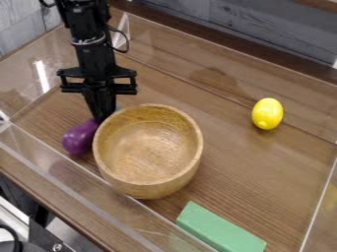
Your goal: Remove the purple eggplant from inside the brown bowl and put it on the table
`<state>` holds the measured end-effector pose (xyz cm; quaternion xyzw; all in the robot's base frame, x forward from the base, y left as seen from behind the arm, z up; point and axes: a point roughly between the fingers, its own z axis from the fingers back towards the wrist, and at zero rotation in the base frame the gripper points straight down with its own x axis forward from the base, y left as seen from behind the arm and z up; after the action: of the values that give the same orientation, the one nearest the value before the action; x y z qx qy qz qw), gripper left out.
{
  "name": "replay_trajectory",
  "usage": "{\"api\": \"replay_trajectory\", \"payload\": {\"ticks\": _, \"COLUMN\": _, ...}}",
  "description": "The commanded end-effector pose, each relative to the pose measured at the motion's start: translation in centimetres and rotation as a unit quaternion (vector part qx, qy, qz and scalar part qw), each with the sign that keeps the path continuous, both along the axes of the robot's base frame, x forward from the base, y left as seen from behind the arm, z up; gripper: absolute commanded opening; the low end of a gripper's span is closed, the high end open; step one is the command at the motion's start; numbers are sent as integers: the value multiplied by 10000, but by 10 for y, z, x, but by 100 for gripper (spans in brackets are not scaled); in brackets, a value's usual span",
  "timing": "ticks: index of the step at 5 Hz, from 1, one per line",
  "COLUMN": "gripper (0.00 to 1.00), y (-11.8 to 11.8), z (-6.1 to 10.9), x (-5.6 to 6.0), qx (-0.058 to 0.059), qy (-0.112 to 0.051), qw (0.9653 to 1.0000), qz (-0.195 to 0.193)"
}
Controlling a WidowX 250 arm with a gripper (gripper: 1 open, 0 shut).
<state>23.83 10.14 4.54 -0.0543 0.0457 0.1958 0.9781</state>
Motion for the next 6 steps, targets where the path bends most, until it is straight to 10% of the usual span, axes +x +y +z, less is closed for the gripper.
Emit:
{"api": "replay_trajectory", "payload": {"ticks": 1, "gripper": 0, "y": -2, "z": 4, "x": 7, "qx": 41, "qy": -94, "qw": 9999, "qz": -43}}
{"api": "replay_trajectory", "payload": {"ticks": 2, "gripper": 0, "y": -3, "z": 3, "x": 7, "qx": 32, "qy": -80, "qw": 10000, "qz": -31}}
{"api": "replay_trajectory", "payload": {"ticks": 3, "gripper": 100, "y": -7, "z": 7, "x": 9, "qx": -6, "qy": -84, "qw": 10000, "qz": -38}}
{"api": "replay_trajectory", "payload": {"ticks": 6, "gripper": 100, "y": -14, "z": 17, "x": 18, "qx": -82, "qy": -134, "qw": 9999, "qz": -13}}
